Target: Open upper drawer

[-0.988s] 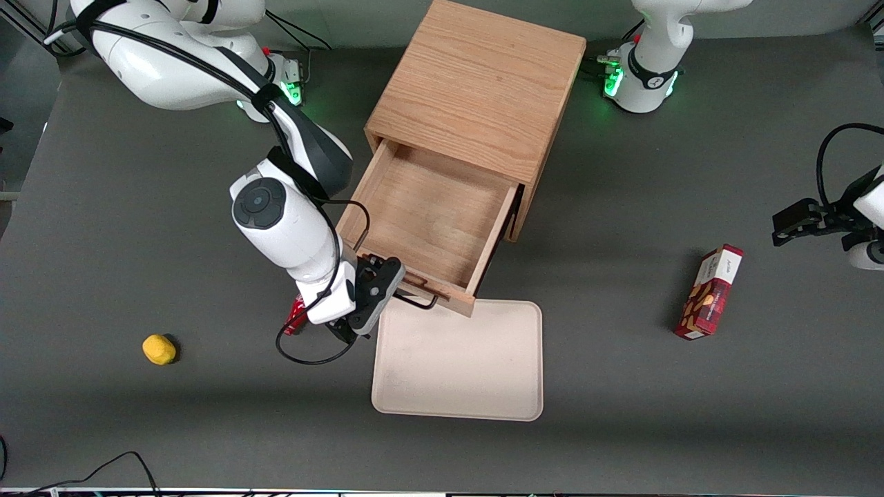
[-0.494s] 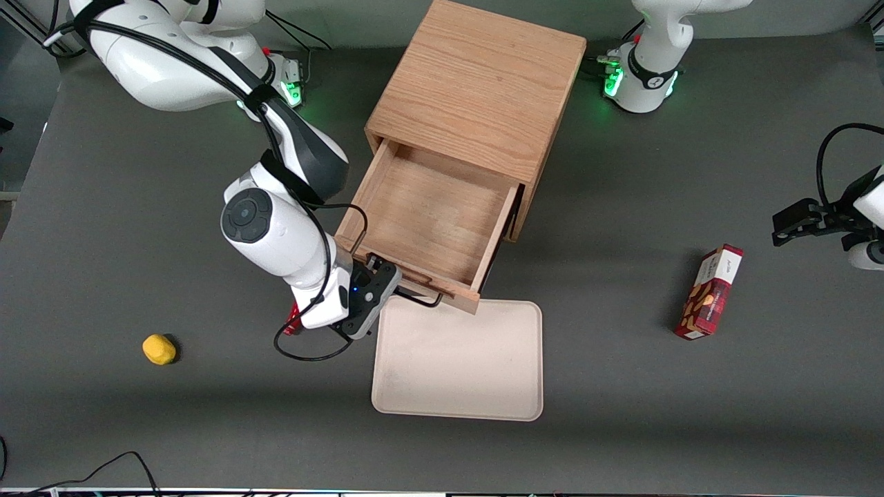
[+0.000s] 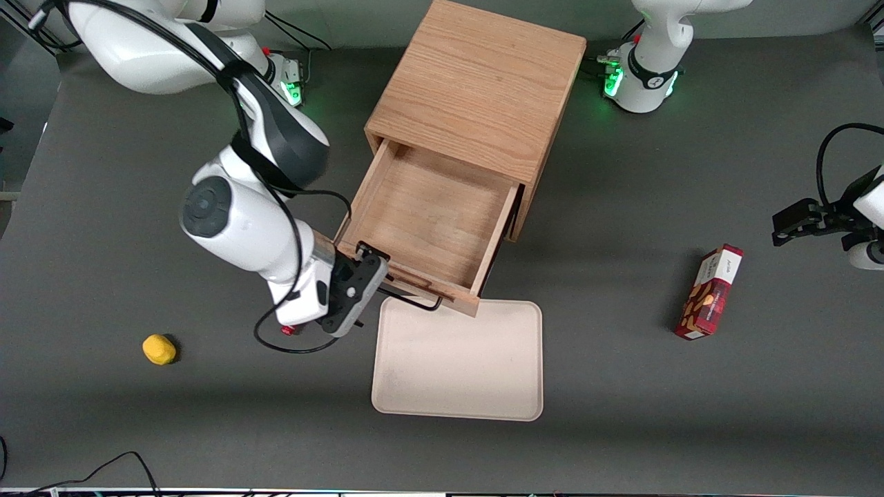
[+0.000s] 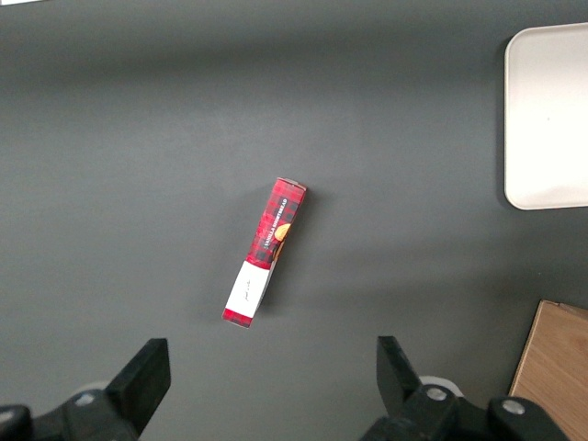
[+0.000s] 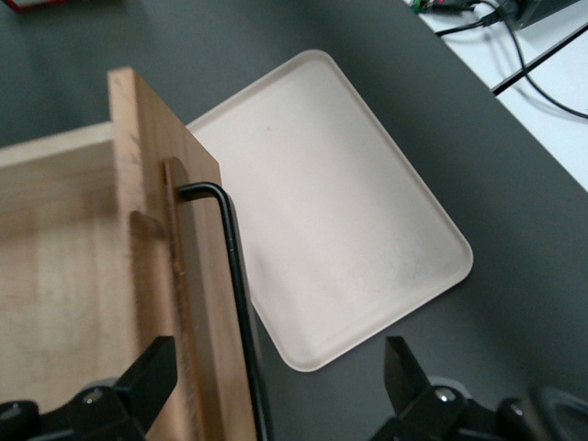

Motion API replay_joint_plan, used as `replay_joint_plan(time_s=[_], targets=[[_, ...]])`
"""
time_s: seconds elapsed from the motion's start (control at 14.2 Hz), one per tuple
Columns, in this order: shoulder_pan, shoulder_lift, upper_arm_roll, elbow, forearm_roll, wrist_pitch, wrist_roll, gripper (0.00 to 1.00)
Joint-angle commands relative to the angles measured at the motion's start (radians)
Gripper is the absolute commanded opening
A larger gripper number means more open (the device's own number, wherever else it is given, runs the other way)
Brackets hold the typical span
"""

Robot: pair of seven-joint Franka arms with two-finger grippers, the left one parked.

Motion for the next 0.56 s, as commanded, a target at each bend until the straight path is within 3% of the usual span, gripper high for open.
replay_joint_plan(time_s=[0.0,0.21,0.49], targets=[[-0.036,-0.163,-0.078,-0.034,0.069,-0.146,-0.017,1.0],[-0.12,-0.298,-0.144,-0.066,0.065,-0.335,0.078,1.0],[-0.266,-0.544,-0.245,-0.276,0.062,-0.369,0.253,1.0]])
